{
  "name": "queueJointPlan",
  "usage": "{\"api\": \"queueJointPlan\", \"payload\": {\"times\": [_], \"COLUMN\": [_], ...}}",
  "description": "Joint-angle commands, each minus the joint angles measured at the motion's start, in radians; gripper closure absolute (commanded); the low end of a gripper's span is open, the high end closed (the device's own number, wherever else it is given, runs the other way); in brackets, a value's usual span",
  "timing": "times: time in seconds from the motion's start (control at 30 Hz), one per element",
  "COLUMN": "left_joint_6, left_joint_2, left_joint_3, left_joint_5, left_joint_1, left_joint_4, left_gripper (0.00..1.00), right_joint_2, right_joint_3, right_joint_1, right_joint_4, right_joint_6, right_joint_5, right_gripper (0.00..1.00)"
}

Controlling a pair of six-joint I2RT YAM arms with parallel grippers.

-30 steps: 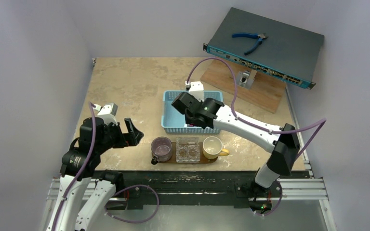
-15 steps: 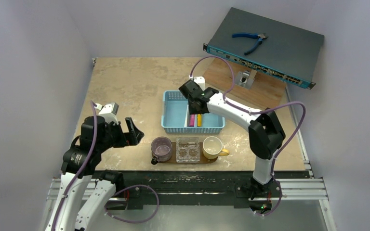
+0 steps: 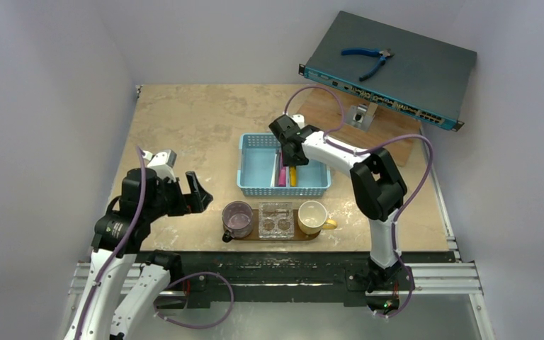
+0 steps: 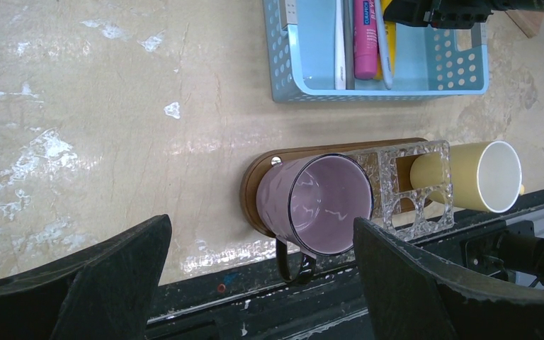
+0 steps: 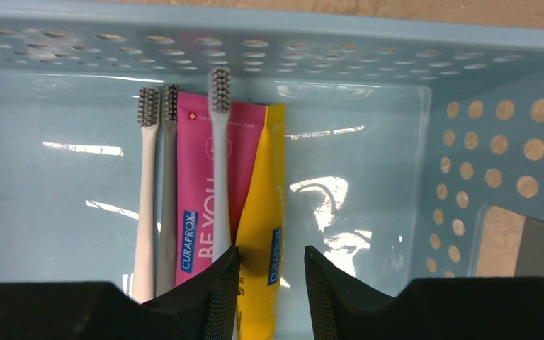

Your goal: Prepare toiletry sets of a toothbrush and toothpaste on the tray

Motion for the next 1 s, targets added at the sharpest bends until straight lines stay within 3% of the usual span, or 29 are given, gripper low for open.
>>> {"api": "queueJointPlan", "payload": {"times": [0.0, 0.47, 0.77, 0.97], "left_joint_6": [0.019, 0.019, 0.019, 0.022], "left_joint_2": [0.011, 0.011, 0.010, 0.001], "left_joint_3": [-0.004, -0.004, -0.002, 0.000], "left_joint_5": [0.012, 0.008, 0.008, 0.013], "left_joint_1": [-0.006, -0.006, -0.006, -0.006], "left_joint_4": [0.034, 0.033, 0.032, 0.031], "left_gripper": [0.00, 0.00, 0.00, 0.00], "right_joint_2": [0.009, 0.026, -0.025, -0.102], "right_joint_3": [0.044, 0.003, 0.004, -0.002], "right_joint_1": [-0.005, -0.011, -0.011, -0.010], "right_joint_4": [0.035, 0.050, 0.027, 0.015], "right_joint_6": [-0.017, -0.011, -0.008, -0.009], "right_joint_5": [-0.032, -0.047, -0.021, 0.018], "right_gripper": [0.60, 0.70, 1.00, 1.00]}}
